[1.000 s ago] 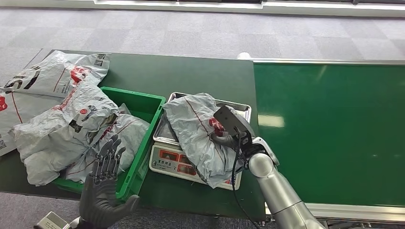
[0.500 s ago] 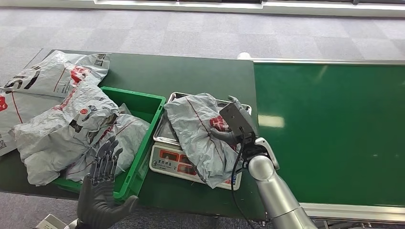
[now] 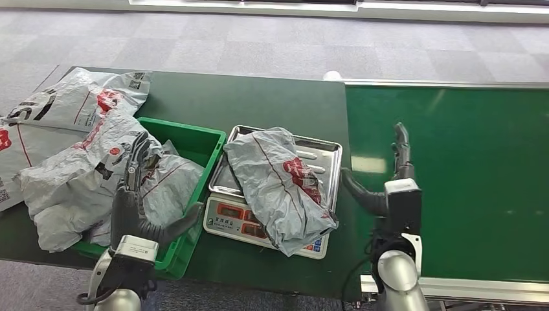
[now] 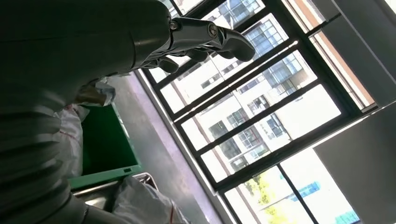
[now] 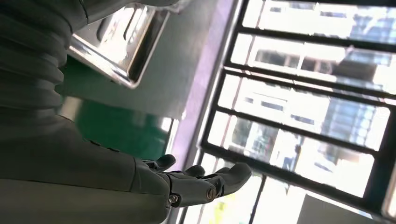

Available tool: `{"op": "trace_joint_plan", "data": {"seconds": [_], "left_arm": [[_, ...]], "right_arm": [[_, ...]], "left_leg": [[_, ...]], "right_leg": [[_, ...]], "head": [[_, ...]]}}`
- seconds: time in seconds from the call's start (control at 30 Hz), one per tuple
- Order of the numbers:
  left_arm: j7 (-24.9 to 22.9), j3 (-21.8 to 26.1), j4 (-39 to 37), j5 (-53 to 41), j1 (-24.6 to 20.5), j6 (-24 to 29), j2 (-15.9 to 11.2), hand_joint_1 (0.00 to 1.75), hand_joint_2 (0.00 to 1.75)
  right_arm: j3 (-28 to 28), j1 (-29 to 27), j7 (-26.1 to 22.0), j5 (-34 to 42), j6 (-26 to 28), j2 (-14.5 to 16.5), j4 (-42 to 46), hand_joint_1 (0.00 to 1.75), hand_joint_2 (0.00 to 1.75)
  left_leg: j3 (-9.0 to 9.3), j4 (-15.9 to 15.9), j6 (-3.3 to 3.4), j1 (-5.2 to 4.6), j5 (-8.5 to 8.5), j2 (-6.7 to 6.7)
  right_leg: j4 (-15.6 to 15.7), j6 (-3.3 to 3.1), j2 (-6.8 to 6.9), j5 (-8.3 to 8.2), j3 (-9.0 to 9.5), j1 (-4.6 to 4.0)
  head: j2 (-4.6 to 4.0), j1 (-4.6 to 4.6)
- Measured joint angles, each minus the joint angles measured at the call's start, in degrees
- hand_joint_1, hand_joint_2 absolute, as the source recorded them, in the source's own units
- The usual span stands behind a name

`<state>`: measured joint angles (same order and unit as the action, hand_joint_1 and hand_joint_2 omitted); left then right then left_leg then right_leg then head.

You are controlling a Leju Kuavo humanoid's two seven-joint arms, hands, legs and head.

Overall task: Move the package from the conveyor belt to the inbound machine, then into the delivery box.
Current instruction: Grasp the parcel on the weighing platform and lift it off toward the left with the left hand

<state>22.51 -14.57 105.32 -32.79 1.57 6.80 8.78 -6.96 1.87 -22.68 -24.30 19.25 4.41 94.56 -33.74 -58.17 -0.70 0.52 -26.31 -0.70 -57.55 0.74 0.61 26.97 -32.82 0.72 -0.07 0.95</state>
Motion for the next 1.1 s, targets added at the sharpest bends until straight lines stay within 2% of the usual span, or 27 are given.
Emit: {"op": "trace_joint_plan", "data": {"seconds": [0.13, 0.2, 0.3, 0.4, 0.53, 0.93, 1.1], "left_arm": [[-10.44, -4.57, -6.05, -5.77, -6.59, 0.62, 0.09, 0.0, 1.75], [-15.14, -7.23, -11.76, -7.91, -10.41, 0.24, 0.5, 0.0, 1.75], [-19.25, -11.05, -22.15, -9.9, -16.35, 0.56, 1.94, 0.0, 1.75], [-20.41, -13.61, -29.43, -10.15, -20.25, 1.18, 2.89, 0.0, 1.75], [-20.77, -15.18, -34.17, -10.06, -22.62, 1.31, 3.34, 0.0, 1.75], [-21.17, -16.45, -38.72, -10.21, -24.53, 1.28, 3.83, 0.0, 1.75], [-26.42, -17.45, -42.11, -14.16, -26.26, -0.75, 4.47, 0.0, 1.75]], "right_arm": [[4.02, -9.61, -6.05, 7.6, 4.16, -0.51, 7.09, 0.0, 1.75], [5.5, -13.51, -9.32, 12.77, 5.33, -1.2, 9.0, 0.0, 1.75], [5.87, -16.88, -13.33, 17.16, 9.05, -2.46, 10.67, 0.0, 1.75], [4.68, -18.15, -13.87, 18.24, 13.26, -4.01, 11.41, 0.0, 1.75], [3.58, -18.92, -13.66, 18.57, 15.12, -5.71, 11.95, 0.0, 1.75], [2.73, -19.31, -13.7, 18.77, 15.43, -7.2, 12.04, 0.0, 1.75], [0.97, -18.63, -14.89, 18.79, 16.8, -7.67, 12.04, 0.0, 1.75]], "left_leg": [[0.0, 0.0, 0.03, -0.06, -0.07, 0.02], [-0.02, 0.0, 0.07, -0.11, -0.09, 0.02], [-0.05, 0.0, 0.09, -0.14, -0.09, 0.23], [0.0, 0.0, 0.1, -0.15, -0.08, 0.54], [0.02, 0.0, 0.1, -0.15, -0.08, 0.58], [-0.03, 0.0, 0.1, -0.15, -0.08, 0.59], [-0.03, 0.0, 0.1, -0.15, -0.07, 0.58]], "right_leg": [[0.02, 0.06, -0.02, 0.06, -0.03, 0.08], [0.02, 0.09, -0.01, 0.06, -0.05, 0.11], [0.01, 0.12, -0.2, -0.04, -0.05, 0.14], [0.01, 0.17, -0.53, -0.15, -0.09, 0.16], [0.0, 0.18, -0.58, -0.15, -0.11, 0.15], [0.0, 0.19, -0.6, -0.14, -0.14, 0.15], [0.0, 0.19, -0.59, -0.15, -0.12, 0.15]], "head": [[0.0, 0.0], [0.0, -0.01], [0.0, -0.01], [0.0, -0.01], [0.0, -0.01], [0.0, -0.01], [0.0, -0.01]]}}
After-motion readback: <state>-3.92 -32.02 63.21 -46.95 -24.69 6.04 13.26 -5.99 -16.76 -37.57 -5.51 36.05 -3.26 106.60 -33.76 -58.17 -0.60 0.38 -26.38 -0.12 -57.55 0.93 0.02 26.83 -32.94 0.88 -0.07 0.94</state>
